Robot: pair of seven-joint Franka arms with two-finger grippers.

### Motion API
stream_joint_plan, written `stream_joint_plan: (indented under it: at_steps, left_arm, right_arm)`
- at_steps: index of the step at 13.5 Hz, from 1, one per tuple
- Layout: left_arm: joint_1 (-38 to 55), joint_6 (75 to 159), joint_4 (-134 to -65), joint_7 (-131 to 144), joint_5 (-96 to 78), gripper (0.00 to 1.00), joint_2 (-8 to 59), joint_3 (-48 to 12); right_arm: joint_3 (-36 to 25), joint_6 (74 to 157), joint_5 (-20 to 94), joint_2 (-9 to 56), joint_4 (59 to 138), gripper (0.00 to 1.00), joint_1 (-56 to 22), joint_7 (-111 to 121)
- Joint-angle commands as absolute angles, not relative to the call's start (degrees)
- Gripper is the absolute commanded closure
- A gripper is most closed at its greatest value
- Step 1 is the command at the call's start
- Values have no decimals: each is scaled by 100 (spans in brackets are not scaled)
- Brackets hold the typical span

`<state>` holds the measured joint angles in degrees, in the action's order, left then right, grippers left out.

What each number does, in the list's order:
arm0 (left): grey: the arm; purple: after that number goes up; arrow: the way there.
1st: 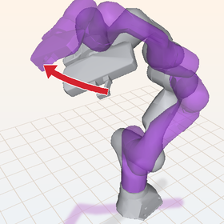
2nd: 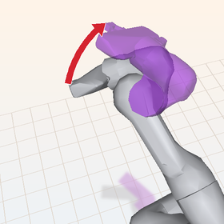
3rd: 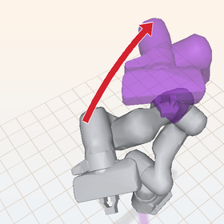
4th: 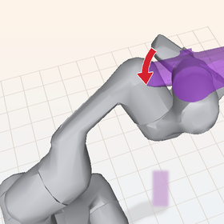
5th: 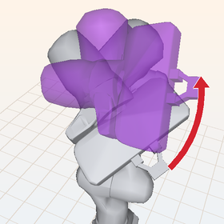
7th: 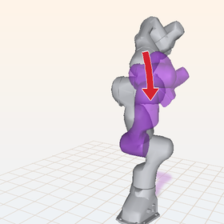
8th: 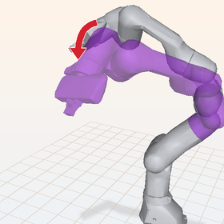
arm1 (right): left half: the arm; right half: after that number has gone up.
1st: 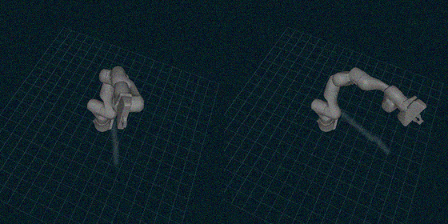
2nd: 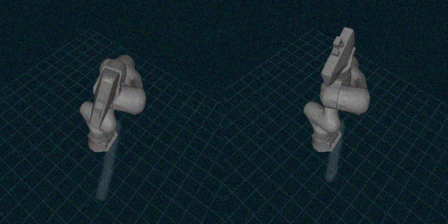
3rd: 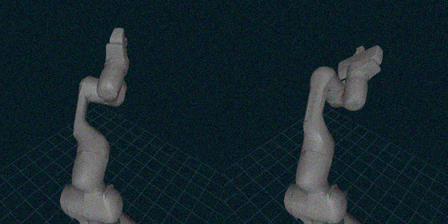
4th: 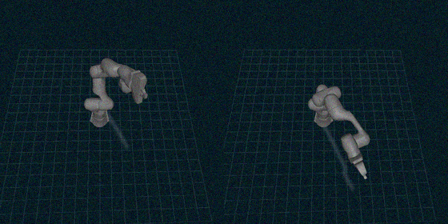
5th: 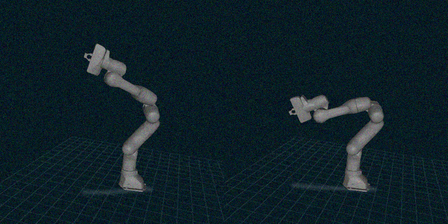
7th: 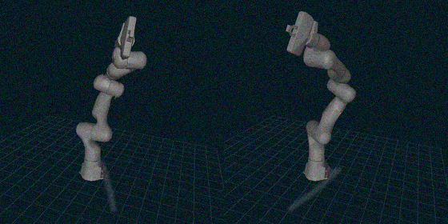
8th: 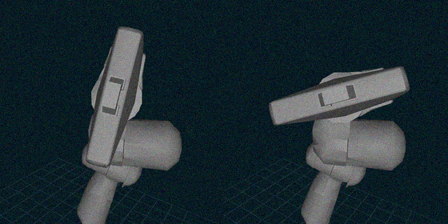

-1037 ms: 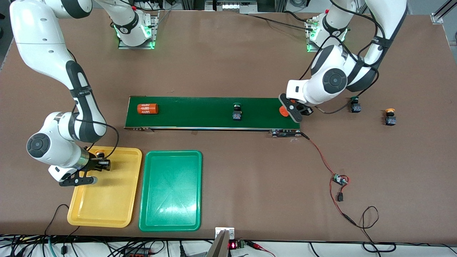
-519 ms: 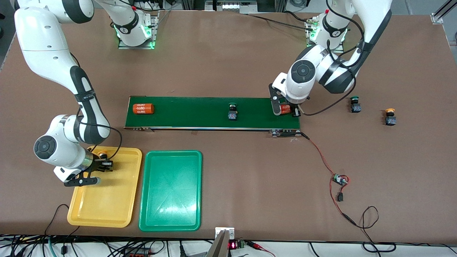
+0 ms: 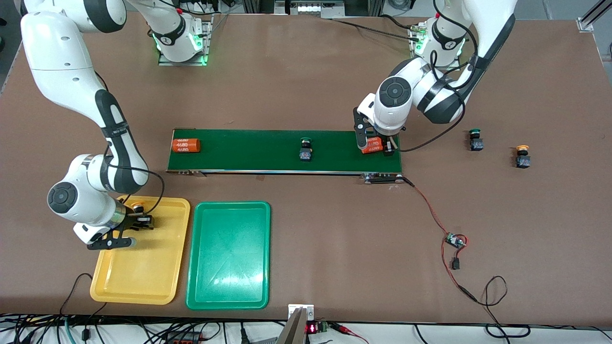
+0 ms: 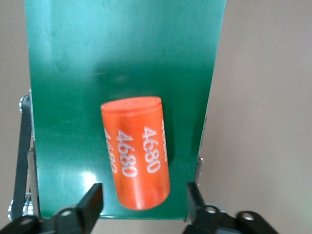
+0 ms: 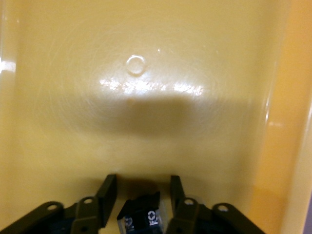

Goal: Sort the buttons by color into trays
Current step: 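Release the button in the yellow tray while the left gripper places the cylinder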

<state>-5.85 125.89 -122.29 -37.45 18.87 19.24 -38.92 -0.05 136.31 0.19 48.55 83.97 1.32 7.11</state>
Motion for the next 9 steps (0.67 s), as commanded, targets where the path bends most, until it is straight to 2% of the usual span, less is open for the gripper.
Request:
stream_joint_plan:
  at_steps: [1, 3, 7, 9]
  left_arm:
    - [-641, 12577, -12173, -3858, 1995, 0, 1776, -3788]
    - [-1060, 12577, -12164, -3850, 1925, 0, 1592, -3639]
    - [-2292, 12411, -12024, -3858, 1942, 0, 1485, -3516]
    - [-2810, 12402, -12023, -3666, 1899, 0, 1494, -3489]
  right_arm:
    - [0, 13571, 62, 4843, 8253, 14, 167, 791]
    - [17, 12941, 88, 4633, 8218, 14, 97, 791]
    - [88, 11078, 403, 4115, 7603, 14, -43, 739]
    - [88, 10549, 737, 3851, 7576, 14, -306, 433]
